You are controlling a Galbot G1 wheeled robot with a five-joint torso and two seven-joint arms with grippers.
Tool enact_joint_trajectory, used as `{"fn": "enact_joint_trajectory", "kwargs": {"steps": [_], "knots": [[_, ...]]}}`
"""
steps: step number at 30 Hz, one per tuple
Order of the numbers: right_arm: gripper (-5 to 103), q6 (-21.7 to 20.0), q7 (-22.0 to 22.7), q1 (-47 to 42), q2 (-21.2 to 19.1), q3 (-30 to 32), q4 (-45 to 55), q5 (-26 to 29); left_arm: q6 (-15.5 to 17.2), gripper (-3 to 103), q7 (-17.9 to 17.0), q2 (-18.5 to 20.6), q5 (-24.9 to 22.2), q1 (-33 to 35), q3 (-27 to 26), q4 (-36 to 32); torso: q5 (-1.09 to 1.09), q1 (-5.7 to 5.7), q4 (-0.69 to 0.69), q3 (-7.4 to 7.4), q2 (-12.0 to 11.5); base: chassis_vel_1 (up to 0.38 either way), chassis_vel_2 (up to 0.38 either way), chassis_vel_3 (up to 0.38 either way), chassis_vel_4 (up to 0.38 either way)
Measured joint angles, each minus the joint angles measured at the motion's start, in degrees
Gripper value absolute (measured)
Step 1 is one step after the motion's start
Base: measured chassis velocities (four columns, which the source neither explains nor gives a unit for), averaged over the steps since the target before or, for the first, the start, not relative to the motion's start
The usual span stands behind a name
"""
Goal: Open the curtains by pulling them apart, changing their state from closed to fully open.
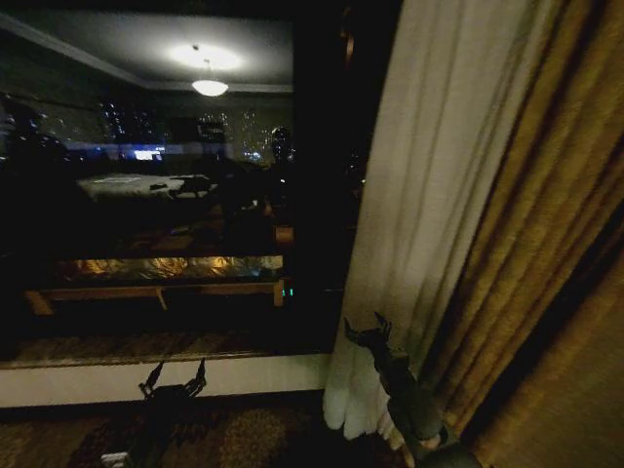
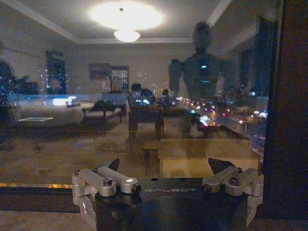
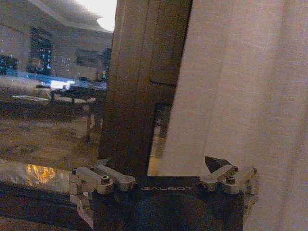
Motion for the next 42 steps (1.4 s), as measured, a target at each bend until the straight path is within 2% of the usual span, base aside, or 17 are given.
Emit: {"fn": "enact_joint_trajectory", "kwargs": {"steps": [4,7,17,28,29,31,34,35,37,41,42], "knots": [[100,0.0,0.5,1.0,0.2,0.2,-0.8,0.6,0.0,100,0.0,0.0,0.0,0.1,-0.1,-0.3,0.00,0.00,0.00,0.00,0.0,0.013,0.019,-0.034,-0.037],[100,0.0,2.0,3.6,0.3,1.0,-3.6,0.5,0.0,100,0.0,0.0,0.0,0.3,-0.5,-1.1,0.09,0.00,-0.03,0.01,0.0,-0.013,-0.014,0.007,0.017],[100,-0.3,1.4,8.9,-0.1,0.4,-7.6,5.6,0.2,100,-0.2,0.0,0.0,1.4,-1.8,-2.2,0.00,0.00,0.01,0.01,0.0,-0.017,-0.026,0.024,0.014],[100,0.0,1.9,15.1,0.9,-0.5,-12.6,6.0,0.0,100,-2.3,0.0,-0.1,2.5,-1.8,-3.9,0.03,0.00,-0.01,0.01,0.0,0.000,0.000,0.000,0.000],[102,0.0,2.2,15.8,0.9,-0.8,-13.1,6.1,0.0,100,-2.4,0.0,-0.1,2.6,-1.8,-4.0,0.02,0.00,0.00,0.01,0.0,0.000,0.000,0.000,0.000],[94,0.0,2.7,17.0,0.9,-1.3,-13.8,6.3,0.1,100,-2.6,0.0,-0.1,2.6,-1.6,-4.2,0.02,0.00,0.00,0.01,0.0,0.000,0.000,0.000,0.000],[89,0.1,3.1,17.7,0.9,-1.7,-14.1,6.4,0.1,100,-2.8,0.0,-0.1,2.6,-1.5,-4.3,0.03,0.00,0.00,0.01,0.0,0.000,0.000,0.000,0.000],[79,0.1,3.4,17.9,0.8,-1.9,-14.2,6.4,0.1,100,-2.9,0.0,-0.1,2.7,-1.4,-4.5,0.03,0.00,-0.01,0.01,0.0,0.000,0.000,0.000,0.000],[79,0.1,3.5,18.0,0.7,-2.0,-14.2,6.4,0.1,100,-3.1,0.0,-0.1,2.8,-1.4,-4.6,0.03,0.00,-0.01,0.01,0.0,0.000,0.000,0.000,0.000],[57,0.4,3.9,18.1,0.6,-2.1,-14.3,6.3,0.1,100,-3.3,0.0,-0.1,3.2,-1.6,-5.0,0.03,0.00,0.00,0.01,0.0,0.000,0.000,0.000,0.000],[57,0.4,3.9,18.1,0.6,-2.1,-14.3,6.3,0.1,100,-3.3,0.0,-0.1,3.2,-1.6,-5.0,0.03,0.00,0.00,0.01,0.0,0.000,0.000,0.000,0.000]]}}
